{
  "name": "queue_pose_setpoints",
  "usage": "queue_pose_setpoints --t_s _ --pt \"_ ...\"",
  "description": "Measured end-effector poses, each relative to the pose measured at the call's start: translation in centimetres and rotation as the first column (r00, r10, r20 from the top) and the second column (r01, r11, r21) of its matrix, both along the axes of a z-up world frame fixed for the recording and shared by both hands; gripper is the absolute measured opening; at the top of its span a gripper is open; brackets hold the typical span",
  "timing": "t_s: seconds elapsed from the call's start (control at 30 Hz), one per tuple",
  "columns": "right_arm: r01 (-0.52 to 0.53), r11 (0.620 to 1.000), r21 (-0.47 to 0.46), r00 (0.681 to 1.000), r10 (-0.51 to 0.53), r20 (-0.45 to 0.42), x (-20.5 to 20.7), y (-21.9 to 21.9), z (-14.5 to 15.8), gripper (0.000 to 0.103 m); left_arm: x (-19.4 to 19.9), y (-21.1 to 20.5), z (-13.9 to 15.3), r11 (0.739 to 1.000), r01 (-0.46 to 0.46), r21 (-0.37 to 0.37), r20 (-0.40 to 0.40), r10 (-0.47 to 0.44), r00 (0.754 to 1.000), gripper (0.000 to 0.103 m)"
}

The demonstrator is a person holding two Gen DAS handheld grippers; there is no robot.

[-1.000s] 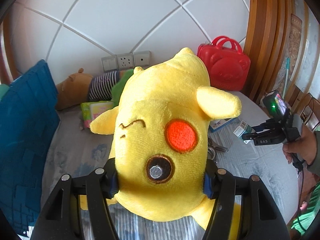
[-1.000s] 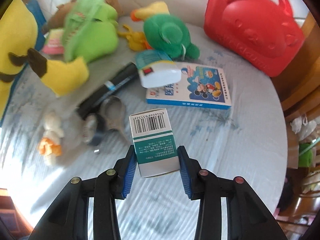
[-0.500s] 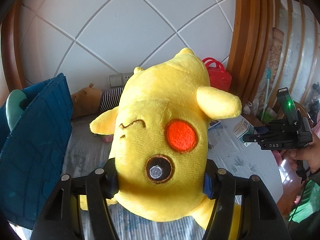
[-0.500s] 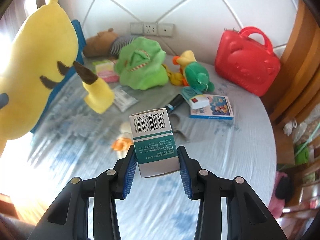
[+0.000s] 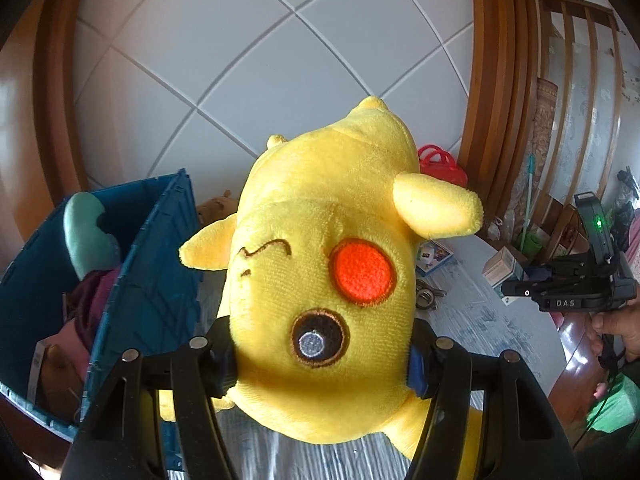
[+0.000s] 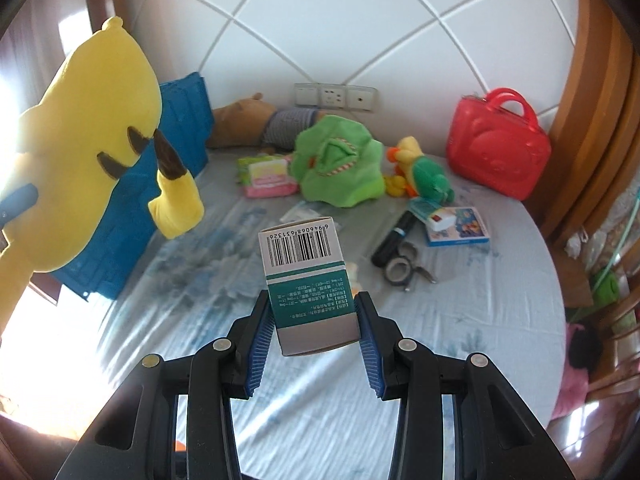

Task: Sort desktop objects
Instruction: 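Lift Pikachu and the small box and carry them over the blue crate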

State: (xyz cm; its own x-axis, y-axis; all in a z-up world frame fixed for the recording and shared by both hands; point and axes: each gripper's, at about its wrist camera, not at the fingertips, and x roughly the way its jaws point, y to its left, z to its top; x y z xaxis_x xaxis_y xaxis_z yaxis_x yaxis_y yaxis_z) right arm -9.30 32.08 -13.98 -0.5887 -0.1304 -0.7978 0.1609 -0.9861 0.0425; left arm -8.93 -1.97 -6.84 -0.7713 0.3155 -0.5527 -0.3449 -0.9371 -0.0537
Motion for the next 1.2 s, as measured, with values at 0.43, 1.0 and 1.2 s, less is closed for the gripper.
queue_pose_setpoints --t_s 0.43,1.0,1.2 --pt "-0.213 0.977 -0.004 0.972 0.212 -0.103 -2.2 -7.2 4.2 0.039 3.2 -4.4 3.9 0.983 -0.177 0.047 -0.039 0.179 0.983 0.063" --pt "-0.352 0.936 0.024 0.917 0.35 -0.193 -5.5 -25.9 8.5 0.039 1.6 -22.2 8.4 0.948 -0.308 0.079 -0.167 0.317 0.934 0.063" --pt "-0.359 0.933 0.023 0.904 0.354 -0.238 -7.6 -34.7 10.7 0.039 -0.9 -29.1 8.0 0.955 -0.289 0.071 -0.179 0.297 0.938 0.063"
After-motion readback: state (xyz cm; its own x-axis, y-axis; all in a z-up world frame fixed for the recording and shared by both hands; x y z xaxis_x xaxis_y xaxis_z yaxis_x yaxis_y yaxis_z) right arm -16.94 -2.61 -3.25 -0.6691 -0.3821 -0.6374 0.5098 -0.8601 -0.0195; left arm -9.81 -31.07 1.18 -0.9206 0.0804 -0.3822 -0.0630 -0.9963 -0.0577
